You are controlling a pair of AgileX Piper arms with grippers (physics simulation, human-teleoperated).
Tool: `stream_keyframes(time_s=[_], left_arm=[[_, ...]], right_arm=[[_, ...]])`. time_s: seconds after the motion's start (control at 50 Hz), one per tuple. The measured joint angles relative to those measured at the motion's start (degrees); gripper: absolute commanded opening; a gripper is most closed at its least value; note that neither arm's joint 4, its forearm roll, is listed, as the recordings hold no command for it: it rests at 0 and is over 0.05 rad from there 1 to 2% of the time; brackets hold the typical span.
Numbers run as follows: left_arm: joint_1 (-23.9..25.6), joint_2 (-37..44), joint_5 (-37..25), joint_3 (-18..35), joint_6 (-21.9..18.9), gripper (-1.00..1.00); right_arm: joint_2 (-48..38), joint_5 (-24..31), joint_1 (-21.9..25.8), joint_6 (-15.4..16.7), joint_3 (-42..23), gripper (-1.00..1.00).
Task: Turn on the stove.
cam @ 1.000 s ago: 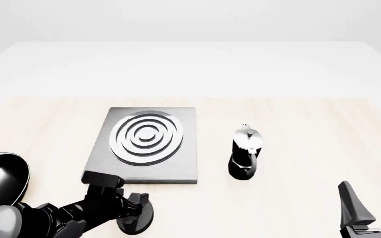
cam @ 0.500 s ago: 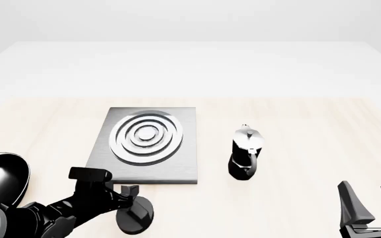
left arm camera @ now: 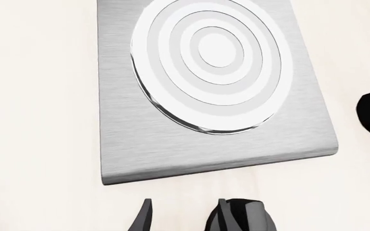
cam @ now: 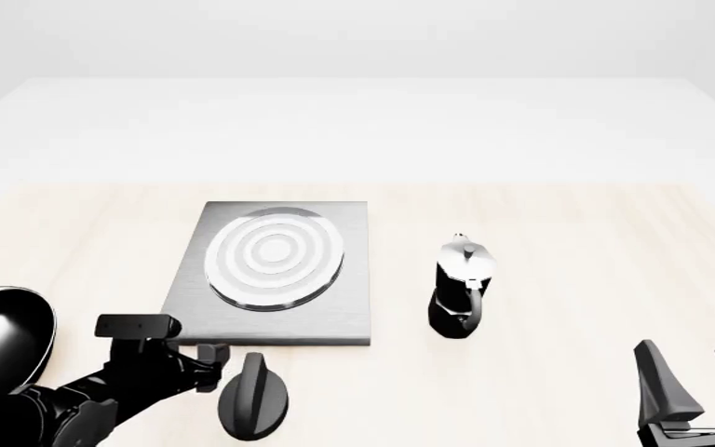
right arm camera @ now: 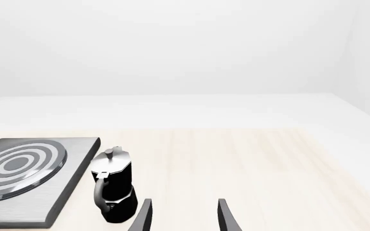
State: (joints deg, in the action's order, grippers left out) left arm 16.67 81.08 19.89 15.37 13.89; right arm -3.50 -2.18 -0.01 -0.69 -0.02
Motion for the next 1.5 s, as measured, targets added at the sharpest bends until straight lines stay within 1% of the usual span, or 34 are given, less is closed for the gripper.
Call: stream_keyframes(time_s=[0.14,0.28,0.44,0.72,0.8,1.02,1.18,1.32,1.5], left_arm=[[-1.0,-4.0,-2.5,-0.1,-1.2,1.0],[-2.2,-9.1,-4.3,-1.4,-2.3,1.0],[-3.2,-16.6,-6.7,-3.8,-1.5,1.0],[-4.9,-35.6,-17.2,-5.0,-0.2,1.0],[-5.3,-40.6,-20.4,-4.9,-0.4,1.0],[-5.4,-57.6,-30.8,-3.8,-1.9,1.0],[-6.6,-68.5,-37.8,-3.0,-2.3,1.0],[-7.8,-74.8,-42.2,-1.7,-2.7,1.0],[-9.2,-78.6,-44.2,-0.7,-2.5,1.0]], right_arm=[[-0.2,-0.1,0.1,0.0,0.0,1.0],[0.1,0.1,0.1,0.0,0.0,1.0],[0.4,0.3,0.1,0.1,0.0,1.0],[1.1,0.8,0.1,0.5,0.0,1.0],[1.3,1.0,0.1,0.5,0.0,1.0],[1.6,1.2,0.1,0.7,0.0,1.0],[1.6,1.2,0.1,0.7,0.0,1.0],[1.8,1.4,0.2,0.8,0.0,1.0],[1.8,1.5,0.2,0.9,0.0,1.0]])
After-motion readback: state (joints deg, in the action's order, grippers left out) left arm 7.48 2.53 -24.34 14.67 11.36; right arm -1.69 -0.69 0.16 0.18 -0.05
